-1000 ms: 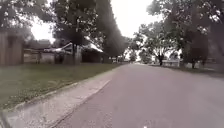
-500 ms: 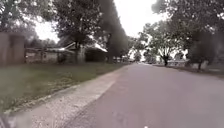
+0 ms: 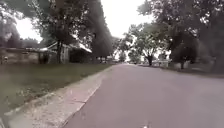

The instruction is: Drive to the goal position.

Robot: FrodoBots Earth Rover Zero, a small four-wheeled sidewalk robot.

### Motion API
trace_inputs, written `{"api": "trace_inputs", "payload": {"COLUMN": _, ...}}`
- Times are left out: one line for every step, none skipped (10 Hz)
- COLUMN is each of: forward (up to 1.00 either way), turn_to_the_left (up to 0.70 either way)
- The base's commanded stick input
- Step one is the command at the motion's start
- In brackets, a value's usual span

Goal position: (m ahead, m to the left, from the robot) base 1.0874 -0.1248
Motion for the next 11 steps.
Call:
{"api": "trace_inputs", "payload": {"forward": 0.7, "turn_to_the_left": -0.19}}
{"api": "trace_inputs", "payload": {"forward": 0.7, "turn_to_the_left": -0.16}}
{"api": "trace_inputs", "payload": {"forward": 0.7, "turn_to_the_left": -0.14}}
{"api": "trace_inputs", "payload": {"forward": 0.7, "turn_to_the_left": -0.11}}
{"api": "trace_inputs", "payload": {"forward": 0.7, "turn_to_the_left": -0.09}}
{"api": "trace_inputs", "payload": {"forward": 0.7, "turn_to_the_left": -0.06}}
{"api": "trace_inputs", "payload": {"forward": 0.7, "turn_to_the_left": -0.04}}
{"api": "trace_inputs", "payload": {"forward": 0.7, "turn_to_the_left": -0.01}}
{"api": "trace_inputs", "payload": {"forward": 0.7, "turn_to_the_left": 0.01}}
{"api": "trace_inputs", "payload": {"forward": 0.7, "turn_to_the_left": 0.04}}
{"api": "trace_inputs", "payload": {"forward": 0.7, "turn_to_the_left": 0.06}}
